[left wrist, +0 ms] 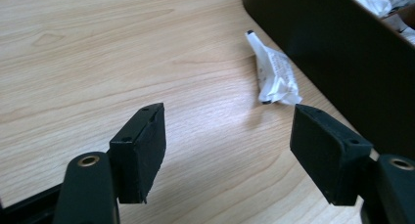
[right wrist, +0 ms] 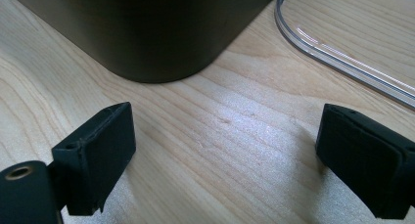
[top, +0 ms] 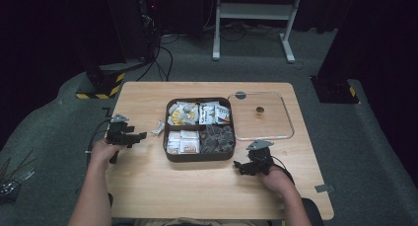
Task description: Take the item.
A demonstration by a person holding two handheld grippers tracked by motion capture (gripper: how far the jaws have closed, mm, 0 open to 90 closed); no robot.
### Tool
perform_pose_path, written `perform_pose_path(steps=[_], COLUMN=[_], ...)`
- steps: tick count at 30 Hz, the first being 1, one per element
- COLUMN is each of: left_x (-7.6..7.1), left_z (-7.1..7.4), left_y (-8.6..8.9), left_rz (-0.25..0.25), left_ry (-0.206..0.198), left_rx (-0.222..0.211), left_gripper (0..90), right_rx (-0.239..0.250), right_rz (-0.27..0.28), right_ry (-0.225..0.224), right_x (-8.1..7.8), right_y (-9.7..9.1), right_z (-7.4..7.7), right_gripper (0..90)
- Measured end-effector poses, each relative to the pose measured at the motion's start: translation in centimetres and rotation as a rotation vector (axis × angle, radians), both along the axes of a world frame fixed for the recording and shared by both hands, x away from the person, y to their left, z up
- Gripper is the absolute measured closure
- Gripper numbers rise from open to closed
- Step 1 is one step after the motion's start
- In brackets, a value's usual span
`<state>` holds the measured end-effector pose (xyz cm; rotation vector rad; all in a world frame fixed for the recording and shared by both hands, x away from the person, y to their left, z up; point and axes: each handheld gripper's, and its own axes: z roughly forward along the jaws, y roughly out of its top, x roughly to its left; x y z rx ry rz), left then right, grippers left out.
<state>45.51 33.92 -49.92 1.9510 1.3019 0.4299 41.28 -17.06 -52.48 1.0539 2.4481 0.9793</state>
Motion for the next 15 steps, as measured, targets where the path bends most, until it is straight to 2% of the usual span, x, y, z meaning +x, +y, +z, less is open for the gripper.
perform_pose_path(steps=[4, 6, 12, 15], left_x=[0.0, 0.0, 0.1, 0.3], left_z=[-0.3, -0.6, -1.3, -1.9], left_y=[1.0, 1.4, 2.4, 2.7], left_rz=[0.044, 0.065, 0.083, 0.098], left_ry=[-0.008, 0.007, 0.005, 0.022], left_rx=[0.018, 0.019, 0.045, 0.056], left_gripper=[28.1, 28.1, 28.1, 28.1], right_rx=[0.0, 0.0, 0.0, 0.0], right_rz=[-0.001, -0.001, -0.001, -0.001], right_ry=[0.0, 0.0, 0.0, 0.0], right_x=[0.0, 0.0, 0.0, 0.0], right_y=[0.0, 0.0, 0.0, 0.0], right_z=[0.0, 0.0, 0.0, 0.0], right_gripper=[7.6, 7.6, 7.6, 7.6])
